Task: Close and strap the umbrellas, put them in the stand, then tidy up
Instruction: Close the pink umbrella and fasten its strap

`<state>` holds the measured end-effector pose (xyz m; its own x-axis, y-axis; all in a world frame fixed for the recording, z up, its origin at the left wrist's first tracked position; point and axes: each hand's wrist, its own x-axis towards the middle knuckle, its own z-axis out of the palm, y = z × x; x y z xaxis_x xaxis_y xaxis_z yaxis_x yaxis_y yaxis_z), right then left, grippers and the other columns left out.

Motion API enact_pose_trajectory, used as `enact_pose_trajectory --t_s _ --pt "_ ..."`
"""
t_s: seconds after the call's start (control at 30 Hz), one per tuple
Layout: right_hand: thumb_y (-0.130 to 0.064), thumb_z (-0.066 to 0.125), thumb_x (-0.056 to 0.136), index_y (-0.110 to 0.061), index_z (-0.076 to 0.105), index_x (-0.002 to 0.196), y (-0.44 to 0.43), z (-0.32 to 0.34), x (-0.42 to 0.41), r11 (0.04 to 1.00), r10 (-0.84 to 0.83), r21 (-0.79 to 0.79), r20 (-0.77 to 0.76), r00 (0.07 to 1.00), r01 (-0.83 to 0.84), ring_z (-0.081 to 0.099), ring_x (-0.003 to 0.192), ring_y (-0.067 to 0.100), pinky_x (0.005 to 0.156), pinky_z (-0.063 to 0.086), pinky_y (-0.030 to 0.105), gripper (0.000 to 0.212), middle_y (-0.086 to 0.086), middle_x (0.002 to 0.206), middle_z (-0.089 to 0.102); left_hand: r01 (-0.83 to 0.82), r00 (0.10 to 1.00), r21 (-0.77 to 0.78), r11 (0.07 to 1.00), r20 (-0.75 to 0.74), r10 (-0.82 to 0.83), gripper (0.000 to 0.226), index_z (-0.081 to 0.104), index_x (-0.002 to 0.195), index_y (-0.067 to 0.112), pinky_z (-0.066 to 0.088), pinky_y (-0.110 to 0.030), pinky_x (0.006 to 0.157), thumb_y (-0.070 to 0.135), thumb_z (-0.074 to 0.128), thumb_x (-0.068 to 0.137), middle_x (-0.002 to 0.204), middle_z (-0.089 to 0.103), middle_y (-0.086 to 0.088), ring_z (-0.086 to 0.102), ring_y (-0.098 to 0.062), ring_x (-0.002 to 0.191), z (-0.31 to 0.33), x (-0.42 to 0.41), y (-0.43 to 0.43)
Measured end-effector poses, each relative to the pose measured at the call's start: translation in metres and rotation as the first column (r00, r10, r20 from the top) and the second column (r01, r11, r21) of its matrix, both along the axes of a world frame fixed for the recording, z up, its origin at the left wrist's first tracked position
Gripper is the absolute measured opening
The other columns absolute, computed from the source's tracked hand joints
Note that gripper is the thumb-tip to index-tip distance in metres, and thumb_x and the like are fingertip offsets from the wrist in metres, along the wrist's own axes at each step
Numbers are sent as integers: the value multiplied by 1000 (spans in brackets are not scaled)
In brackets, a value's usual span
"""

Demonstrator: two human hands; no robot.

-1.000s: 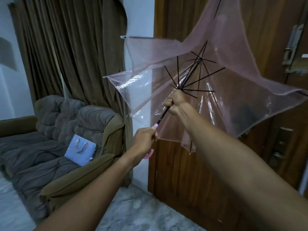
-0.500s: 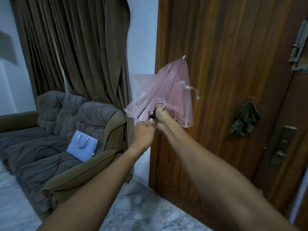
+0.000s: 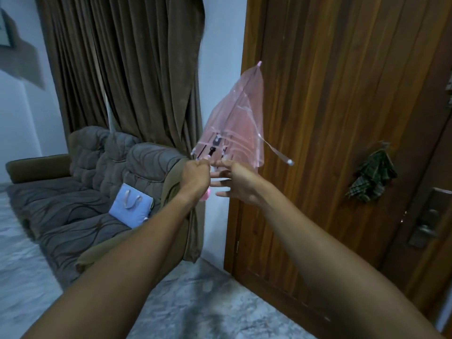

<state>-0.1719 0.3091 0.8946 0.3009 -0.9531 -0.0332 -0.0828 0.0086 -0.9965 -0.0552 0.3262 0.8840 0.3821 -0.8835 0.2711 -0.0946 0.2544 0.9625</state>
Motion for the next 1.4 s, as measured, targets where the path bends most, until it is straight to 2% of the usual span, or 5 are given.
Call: enact_pose_trajectory --t_s 0.37,0.57,0.77,1.1,1.4 --pt "-87 59 66 -17 37 151 -3 76 -16 976 -217 34 33 976 216 54 117 37 100 47 55 112 13 140 52 -43 991 -85 995 123 53 55 38 48 19 33 -35 57 51 50 92 48 30 7 34 -16 55 -32 -10 18" --pt "-17 86 75 3 57 125 -1 68 7 917 -367 -33 326 871 398 56 40 10 34 38 14 61 5 76 59 82 966 -262 962 260 -11 47 47 56 16 26 -33 52 34 49 99 45 36 5 35 -15 46 -40 -23 30" --pt "-22 70 79 -6 45 122 -2 52 8 848 -473 -127 258 842 515 58 79 25 65 47 32 52 10 100 59 -206 883 -319 925 348 317 54 63 66 16 46 -40 64 62 39 81 65 64 1 61 -24 67 -31 -1 43" --pt "5 62 87 -1 55 127 30 19 29 947 -162 -295 -89 983 129 68 96 29 69 58 31 41 17 108 69 446 894 44 894 19 -447 52 65 116 2 56 -33 81 44 71 85 98 71 -9 69 -25 96 49 7 8" --pt "1 60 96 -11 59 135 36 32 -9 852 195 -405 -340 920 -331 68 108 15 91 56 23 41 4 122 70 366 926 7 931 -101 -364 60 71 106 -8 59 -38 76 33 86 65 104 73 -25 72 -34 90 32 42 -2"
